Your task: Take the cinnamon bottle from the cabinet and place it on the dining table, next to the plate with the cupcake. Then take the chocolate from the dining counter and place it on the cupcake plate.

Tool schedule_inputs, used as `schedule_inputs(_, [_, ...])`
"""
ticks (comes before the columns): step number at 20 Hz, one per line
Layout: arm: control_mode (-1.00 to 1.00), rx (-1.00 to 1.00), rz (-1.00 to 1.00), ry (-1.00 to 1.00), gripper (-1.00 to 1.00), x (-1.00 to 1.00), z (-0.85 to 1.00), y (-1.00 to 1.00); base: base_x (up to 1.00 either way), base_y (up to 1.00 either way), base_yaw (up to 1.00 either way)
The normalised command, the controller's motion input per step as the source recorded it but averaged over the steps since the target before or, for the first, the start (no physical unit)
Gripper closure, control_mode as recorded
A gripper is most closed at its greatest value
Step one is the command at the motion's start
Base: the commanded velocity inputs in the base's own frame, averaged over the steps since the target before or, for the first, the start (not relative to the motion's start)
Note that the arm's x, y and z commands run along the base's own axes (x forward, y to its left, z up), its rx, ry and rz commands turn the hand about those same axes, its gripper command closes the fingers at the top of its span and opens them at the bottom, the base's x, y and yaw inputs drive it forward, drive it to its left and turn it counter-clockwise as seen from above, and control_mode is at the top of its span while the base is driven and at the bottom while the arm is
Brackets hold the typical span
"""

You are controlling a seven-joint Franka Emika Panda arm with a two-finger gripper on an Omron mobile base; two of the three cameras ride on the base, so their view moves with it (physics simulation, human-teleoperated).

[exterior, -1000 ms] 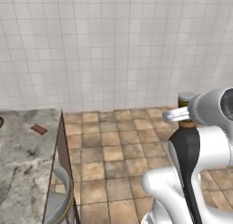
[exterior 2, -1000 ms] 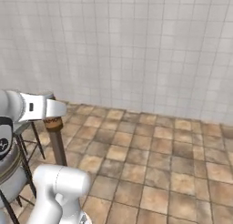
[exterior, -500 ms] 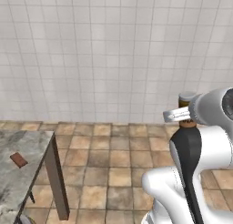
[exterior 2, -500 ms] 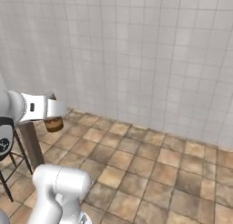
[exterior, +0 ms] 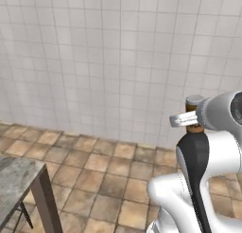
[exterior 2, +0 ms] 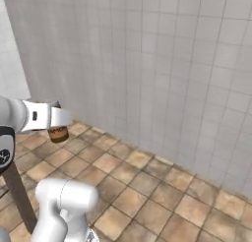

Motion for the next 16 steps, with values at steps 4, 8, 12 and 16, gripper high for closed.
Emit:
schedule_inputs(4, [1.00,0.00,0.00,0.00,1.00,0.00,0.00,0.00,0.76,-0.49,0.55])
schedule_inputs(8, [1.00,0.00,0.00,0.00,1.00,0.00,0.00,0.00,0.76,-0.44,0.59])
schedule_inputs(12, [1.00,0.00,0.00,0.00,1.00,0.00,0.00,0.00,0.72,-0.33,0.65])
schedule_inputs(16, [1.00,0.00,0.00,0.00,1.00,0.00,0.00,0.00,0.67,-0.33,0.66])
